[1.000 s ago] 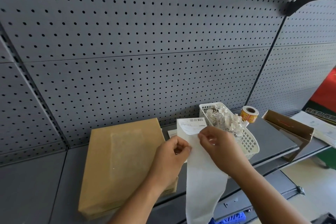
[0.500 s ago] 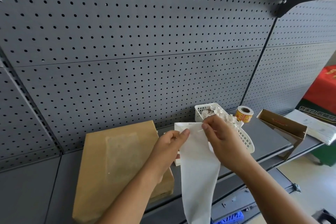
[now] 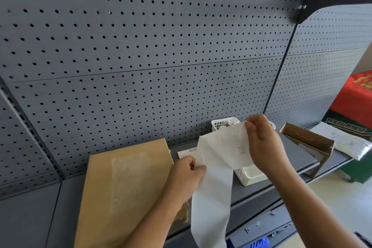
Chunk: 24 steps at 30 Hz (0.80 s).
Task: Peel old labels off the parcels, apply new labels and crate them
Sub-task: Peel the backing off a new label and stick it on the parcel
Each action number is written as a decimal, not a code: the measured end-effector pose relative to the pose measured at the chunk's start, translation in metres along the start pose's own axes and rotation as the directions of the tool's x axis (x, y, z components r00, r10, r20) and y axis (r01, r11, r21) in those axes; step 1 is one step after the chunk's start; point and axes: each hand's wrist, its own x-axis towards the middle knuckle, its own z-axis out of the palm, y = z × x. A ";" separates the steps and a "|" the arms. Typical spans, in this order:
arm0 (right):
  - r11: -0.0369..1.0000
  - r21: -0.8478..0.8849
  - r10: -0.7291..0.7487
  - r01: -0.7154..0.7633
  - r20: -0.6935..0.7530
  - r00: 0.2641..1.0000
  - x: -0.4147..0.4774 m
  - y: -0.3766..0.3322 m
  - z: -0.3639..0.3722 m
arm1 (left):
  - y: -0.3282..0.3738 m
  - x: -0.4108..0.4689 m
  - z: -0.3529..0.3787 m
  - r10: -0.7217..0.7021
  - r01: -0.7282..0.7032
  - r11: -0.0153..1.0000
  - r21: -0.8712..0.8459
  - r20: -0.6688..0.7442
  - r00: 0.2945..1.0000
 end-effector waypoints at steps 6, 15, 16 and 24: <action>0.994 -0.001 -0.105 0.105 0.017 0.994 0.006 -0.009 -0.010 | 0.006 0.003 -0.002 -0.048 0.060 0.989 -0.134 0.092 0.995; 0.971 -0.037 -0.234 0.237 0.079 0.969 0.000 -0.021 -0.015 | 0.027 0.019 0.005 0.064 -0.041 0.962 -0.271 0.076 0.995; 0.973 -0.041 -0.227 0.228 0.037 0.973 0.002 -0.021 -0.017 | 0.025 0.020 0.007 0.061 -0.038 0.963 -0.266 0.077 0.995; 0.978 -0.013 -0.207 0.209 -0.206 0.956 0.011 -0.026 -0.035 | 0.010 0.028 0.016 -0.027 0.026 0.999 -0.039 -0.036 0.999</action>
